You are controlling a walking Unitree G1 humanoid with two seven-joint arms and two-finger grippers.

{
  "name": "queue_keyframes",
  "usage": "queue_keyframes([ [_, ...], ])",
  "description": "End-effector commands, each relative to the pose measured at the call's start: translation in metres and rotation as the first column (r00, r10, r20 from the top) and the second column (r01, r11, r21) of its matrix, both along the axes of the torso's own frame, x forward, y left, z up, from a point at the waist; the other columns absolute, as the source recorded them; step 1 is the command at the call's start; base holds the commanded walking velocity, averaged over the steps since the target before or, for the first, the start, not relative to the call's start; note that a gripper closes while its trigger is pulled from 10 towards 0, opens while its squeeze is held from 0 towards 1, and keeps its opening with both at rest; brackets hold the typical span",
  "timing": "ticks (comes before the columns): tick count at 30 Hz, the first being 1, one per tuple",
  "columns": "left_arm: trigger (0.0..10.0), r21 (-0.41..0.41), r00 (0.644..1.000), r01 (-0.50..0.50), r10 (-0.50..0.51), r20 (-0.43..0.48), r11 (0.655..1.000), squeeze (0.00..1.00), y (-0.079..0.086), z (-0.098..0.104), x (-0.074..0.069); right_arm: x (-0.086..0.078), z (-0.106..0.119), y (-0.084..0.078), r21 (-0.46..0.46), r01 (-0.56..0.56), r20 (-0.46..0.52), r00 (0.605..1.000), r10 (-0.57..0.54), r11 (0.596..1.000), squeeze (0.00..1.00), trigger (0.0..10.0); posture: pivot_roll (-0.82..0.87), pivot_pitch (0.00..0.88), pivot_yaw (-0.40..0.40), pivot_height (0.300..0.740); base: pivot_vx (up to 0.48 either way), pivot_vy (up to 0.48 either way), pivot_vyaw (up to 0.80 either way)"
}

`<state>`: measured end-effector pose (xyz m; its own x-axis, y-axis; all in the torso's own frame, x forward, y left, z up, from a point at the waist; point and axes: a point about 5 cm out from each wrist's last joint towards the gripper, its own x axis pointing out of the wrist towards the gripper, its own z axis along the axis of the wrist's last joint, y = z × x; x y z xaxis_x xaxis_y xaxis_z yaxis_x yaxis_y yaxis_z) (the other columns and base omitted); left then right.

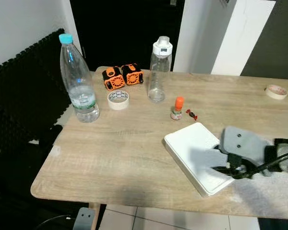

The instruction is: Restocking fridge

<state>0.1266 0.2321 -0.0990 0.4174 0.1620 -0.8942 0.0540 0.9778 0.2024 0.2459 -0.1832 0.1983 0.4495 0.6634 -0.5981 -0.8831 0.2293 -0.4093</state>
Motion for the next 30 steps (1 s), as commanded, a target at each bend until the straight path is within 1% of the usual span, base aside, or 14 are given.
queue_keyframes([
  [1, 10.0, -0.016, 1.0, -0.006, 0.006, -0.023, 1.0, 0.0, -0.006, -0.003, -0.004, 0.001, -0.004, 0.003, 0.01, -0.012, -0.005, 1.0, 0.012, 1.0, 0.0, 10.0, 0.0, 0.0, -0.031, 0.74, 0.0, 0.0, 0.0],
  [2, 10.0, -0.016, 1.0, -0.007, 0.007, -0.025, 1.0, 0.0, -0.006, -0.003, -0.004, 0.001, -0.005, 0.004, 0.014, -0.013, -0.004, 1.0, 0.013, 1.0, 0.0, 10.0, 0.0, 0.0, -0.031, 0.74, 0.0, 0.0, 0.0],
  [3, 10.0, -0.015, 1.0, -0.005, 0.004, -0.027, 1.0, 0.0, -0.007, -0.003, -0.004, 0.006, -0.009, 0.008, 0.015, -0.001, 0.01, 1.0, 0.001, 1.0, 0.0, 10.0, 0.0, 0.0, -0.03, 0.74, -0.251, 0.0, 0.0],
  [4, 10.0, -0.015, 1.0, -0.005, 0.004, -0.027, 1.0, 0.0, -0.007, -0.003, -0.004, 0.006, -0.009, 0.008, 0.015, -0.001, 0.01, 1.0, 0.001, 1.0, 0.0, 10.0, 0.0, 0.0, -0.03, 0.74, -0.251, 0.0, 0.0],
  [7, 10.0, -0.014, 0.999, 0.002, -0.003, -0.035, 1.0, 0.0, -0.007, -0.004, -0.006, 0.015, -0.016, 0.026, 0.06, -0.002, 0.044, 0.999, -0.001, 0.998, 0.0, 10.0, 0.0, 0.0, -0.03, 0.74, -0.296, 0.0, 0.0],
  [9, 10.0, -0.014, 0.999, 0.004, -0.005, -0.037, 1.0, 0.0, -0.007, -0.004, -0.006, 0.015, -0.017, 0.03, 0.078, -0.012, 0.043, 0.999, 0.009, 0.997, 0.0, 10.0, 0.0, 0.0, -0.03, 0.74, -0.322, 0.0, 0.0],
  [15, 10.0, -0.013, 0.999, 0.008, -0.008, -0.037, 1.0, 0.0, -0.007, -0.004, -0.006, 0.014, -0.02, 0.028, 0.071, -0.024, 0.03, 0.999, 0.022, 0.997, 0.0, 10.0, 0.0, 0.0, -0.03, 0.74, -0.336, 0.0, 0.0],
  [21, 10.0, -0.015, 0.999, 0.011, -0.012, -0.041, 1.0, 0.0, -0.006, -0.004, -0.007, 0.014, -0.019, 0.024, 0.081, -0.022, 0.03, 0.999, 0.019, 0.996, 0.0, 10.0, 0.0, 0.0, -0.028, 0.74, -0.346, 0.0, 0.0],
  [23, 10.0, -0.016, 0.999, 0.012, -0.013, -0.042, 1.0, 0.0, -0.007, -0.004, -0.007, 0.017, -0.018, 0.022, 0.08, -0.01, 0.047, 0.999, 0.006, 0.997, 0.0, 10.0, 0.0, 0.0, -0.028, 0.74, -0.345, 0.0, 0.0],
  [26, 10.0, -0.018, 0.999, 0.015, -0.016, -0.042, 1.0, 0.0, -0.007, -0.004, -0.007, 0.028, -0.017, 0.016, 0.072, 0.044, 0.107, 0.993, -0.052, 0.996, 0.0, 10.0, 0.0, 0.0, -0.028, 0.74, -0.339, 0.0, 0.0],
  [28, 10.0, -0.019, 0.999, 0.016, -0.016, -0.036, 1.0, 0.0, -0.008, -0.004, -0.007, 0.034, -0.018, 0.013, 0.061, 0.073, 0.122, 0.989, -0.08, 0.995, 0.0, 10.0, 0.0, 0.0, -0.029, 0.74, -0.291, 0.0, 0.0],
  [30, 10.0, -0.024, 1.0, 0.003, -0.004, -0.028, 1.0, 0.0, -0.008, -0.004, -0.006, 0.035, -0.02, 0.01, 0.044, 0.084, 0.125, 0.988, -0.089, 0.995, 0.0, 10.0, 0.0, 0.0, -0.029, 0.74, -0.137, 0.0, 0.0],
])
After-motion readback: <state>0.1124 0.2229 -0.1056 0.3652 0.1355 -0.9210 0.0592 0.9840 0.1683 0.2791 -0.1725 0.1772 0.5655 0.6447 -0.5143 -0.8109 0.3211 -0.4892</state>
